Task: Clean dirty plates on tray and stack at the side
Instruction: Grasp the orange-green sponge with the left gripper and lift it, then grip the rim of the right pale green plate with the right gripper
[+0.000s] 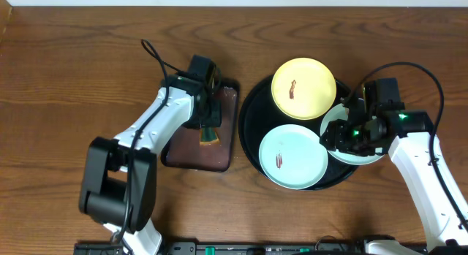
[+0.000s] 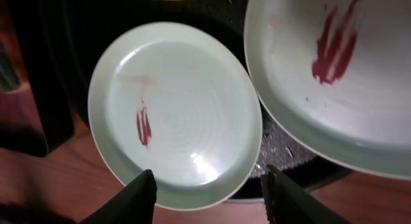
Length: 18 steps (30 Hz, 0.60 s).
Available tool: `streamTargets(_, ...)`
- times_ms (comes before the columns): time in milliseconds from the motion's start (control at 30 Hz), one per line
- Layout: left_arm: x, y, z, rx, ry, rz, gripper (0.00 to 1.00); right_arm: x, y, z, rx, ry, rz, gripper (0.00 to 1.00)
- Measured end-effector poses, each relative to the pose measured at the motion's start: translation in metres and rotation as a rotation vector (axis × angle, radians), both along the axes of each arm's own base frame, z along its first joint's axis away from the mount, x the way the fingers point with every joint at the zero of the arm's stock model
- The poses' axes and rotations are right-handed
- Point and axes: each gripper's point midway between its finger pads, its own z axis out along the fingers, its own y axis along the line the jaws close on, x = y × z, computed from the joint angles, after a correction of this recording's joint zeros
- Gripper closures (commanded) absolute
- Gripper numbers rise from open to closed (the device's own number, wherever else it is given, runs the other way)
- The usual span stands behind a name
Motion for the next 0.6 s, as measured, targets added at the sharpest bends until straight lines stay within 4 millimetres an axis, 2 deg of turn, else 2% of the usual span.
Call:
streamTargets(67,0.000,0.000,-0.011,0.007,0.024,0.004,0.87,-0.002,-0.001,-0.001,-0.007,0.010,-0.004,0.48)
streamTargets(100,-0.002,0.001,-0.022,0.018,0.048,0.001,0.92,-0.003,-0.002,-0.001,-0.009,0.013,-0.005,0.48)
streamTargets(200,-0.006,0.004,-0.034,0.030,0.086,0.013,0.93,-0.004,-0.002,-0.002,-0.014,0.020,-0.007,0.50)
streamTargets(367,-0.016,0.007,-0.032,0.041,0.132,0.016,0.93,-0.005,-0.004,-0.004,-0.020,0.024,-0.009,0.54)
streamTargets(500,-0.028,0.011,-0.024,0.059,0.189,0.016,0.93,-0.013,-0.005,-0.020,-0.024,0.047,-0.010,0.59)
streamTargets(600,-0.029,0.012,-0.009,0.059,0.187,0.018,0.92,-0.018,-0.005,-0.032,-0.025,0.061,-0.012,0.61)
